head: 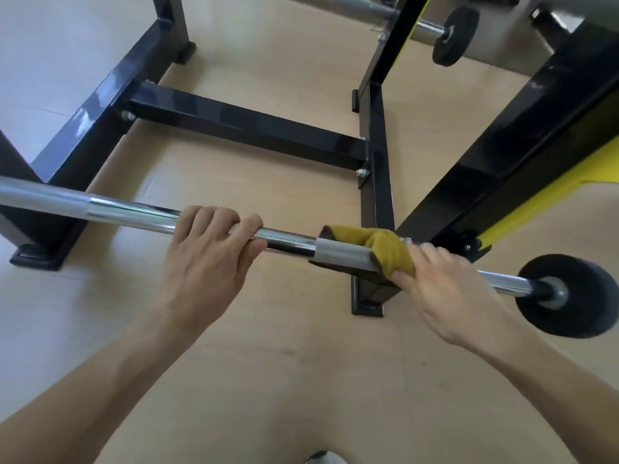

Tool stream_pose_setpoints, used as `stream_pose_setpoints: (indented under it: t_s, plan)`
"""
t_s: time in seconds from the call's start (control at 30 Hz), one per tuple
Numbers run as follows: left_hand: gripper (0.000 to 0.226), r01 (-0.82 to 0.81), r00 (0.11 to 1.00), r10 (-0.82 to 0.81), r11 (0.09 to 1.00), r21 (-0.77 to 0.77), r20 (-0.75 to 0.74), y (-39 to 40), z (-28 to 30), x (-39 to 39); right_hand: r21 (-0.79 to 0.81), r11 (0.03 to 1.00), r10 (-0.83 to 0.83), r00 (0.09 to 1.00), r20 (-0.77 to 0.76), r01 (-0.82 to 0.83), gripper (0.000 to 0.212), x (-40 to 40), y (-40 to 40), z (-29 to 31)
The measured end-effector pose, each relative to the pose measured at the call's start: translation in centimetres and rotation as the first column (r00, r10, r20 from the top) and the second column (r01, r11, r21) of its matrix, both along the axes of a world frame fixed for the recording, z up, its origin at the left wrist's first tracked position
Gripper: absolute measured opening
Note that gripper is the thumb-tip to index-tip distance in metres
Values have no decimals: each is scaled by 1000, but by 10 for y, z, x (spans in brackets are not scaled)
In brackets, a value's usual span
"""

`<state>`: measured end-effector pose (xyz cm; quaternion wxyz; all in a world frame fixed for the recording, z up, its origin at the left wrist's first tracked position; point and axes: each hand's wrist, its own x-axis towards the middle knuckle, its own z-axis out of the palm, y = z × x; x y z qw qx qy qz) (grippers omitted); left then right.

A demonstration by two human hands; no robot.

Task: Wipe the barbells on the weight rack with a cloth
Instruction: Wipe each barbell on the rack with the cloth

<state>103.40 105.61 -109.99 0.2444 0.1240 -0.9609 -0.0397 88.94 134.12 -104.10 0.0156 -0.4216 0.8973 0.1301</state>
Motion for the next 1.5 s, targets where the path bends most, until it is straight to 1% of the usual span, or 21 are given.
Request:
stream_pose_setpoints:
  t_s: [0.03, 0.1, 0.13, 0.2, 0.27, 0.33, 0.43, 0.5, 0.57, 0.63, 0.77, 0.83, 0.9, 1.0, 1.07, 1.1, 1.17, 1.23, 1.33, 1.43, 1.5]
  plan:
    - [40, -8, 1000, 9, 1000, 8, -18, 1, -1, -1, 40, 998, -49, 999, 21, 48, 20, -6, 13, 8]
    - [39, -23, 998, 23, 1000, 4, -58, 3, -6, -3, 71, 995, -73, 993, 95, 66, 36, -11, 9, 15]
    - [39, -25, 997, 24, 1000, -3, -71, 3, -8, -3, 23, 998, -57, 988, 145, 54, 43, -9, -5, 11]
    - [39, -18, 996, 17, 1000, -16, -84, 1, -9, -3, -144, 990, 39, 980, 197, -11, 40, 7, -55, 1]
    - [41, 3, 996, -7, 999, -39, -84, -3, -11, -3, -263, 957, 167, 975, 149, -123, 36, 27, -104, -13]
    - [45, 25, 996, -29, 998, -53, -84, -6, -11, -2, -305, 939, 204, 970, 131, -157, 40, 35, -120, -17]
    - [51, 38, 995, -43, 998, -52, -87, -8, -12, -2, -243, 961, 163, 980, 117, -131, 40, 15, -58, -12]
    - [50, 27, 994, -31, 999, -37, -108, -7, -12, -2, -162, 987, 26, 992, 122, -6, 30, -2, -2, -5]
    - [48, 15, 992, -17, 1000, -22, -124, -5, -14, -2, -142, 984, -79, 977, 198, 108, 20, -12, 24, 2]
    - [46, 9, 992, -12, 1000, -23, -129, -5, -16, -4, -159, 983, -58, 979, 193, 90, 20, -12, 10, -2]
    - [44, 6, 988, -15, 998, -60, -156, -6, -18, -5, -237, 963, 142, 988, 57, -125, 37, 10, -62, -16]
    - [44, 10, 990, -21, 997, -75, -142, -7, -17, -5, -266, 947, 200, 978, 58, -178, 38, 17, -78, -16]
    - [45, 15, 992, -26, 996, -85, -121, -8, -15, -5, -260, 954, 189, 971, 146, -147, 42, 10, -60, -11]
    - [47, 9, 991, -18, 997, -71, -132, -7, -15, -4, -138, 990, -1, 968, 251, 37, 49, -12, 1, 7]
    - [48, 4, 989, -12, 998, -58, -146, -6, -16, -4, -85, 990, -80, 954, 289, 109, 42, -18, 15, 15]
    - [48, -3, 989, -6, 998, -59, -148, -5, -17, -5, -66, 993, -79, 959, 272, 100, 36, -18, 6, 14]
    - [50, -10, 989, 1, 998, -62, -149, -5, -18, -6, -93, 995, 2, 974, 227, 20, 33, -7, -29, 7]
    - [51, -15, 989, 5, 998, -67, -147, -5, -19, -6, -201, 978, 102, 976, 194, -62, 34, 10, -77, -4]
    - [49, 8, 990, -18, 997, -73, -139, -6, -18, -6, -339, 923, 221, 972, 75, -184, 32, 31, -122, -19]
    - [49, 29, 989, -39, 997, -67, -141, -8, -16, -5, -344, 923, 240, 957, 163, -173, 35, 19, -83, -11]
    - [49, 10, 989, -20, 997, -70, -143, -8, -18, -5, -236, 971, 96, 972, 214, -43, 35, -2, -27, -2]
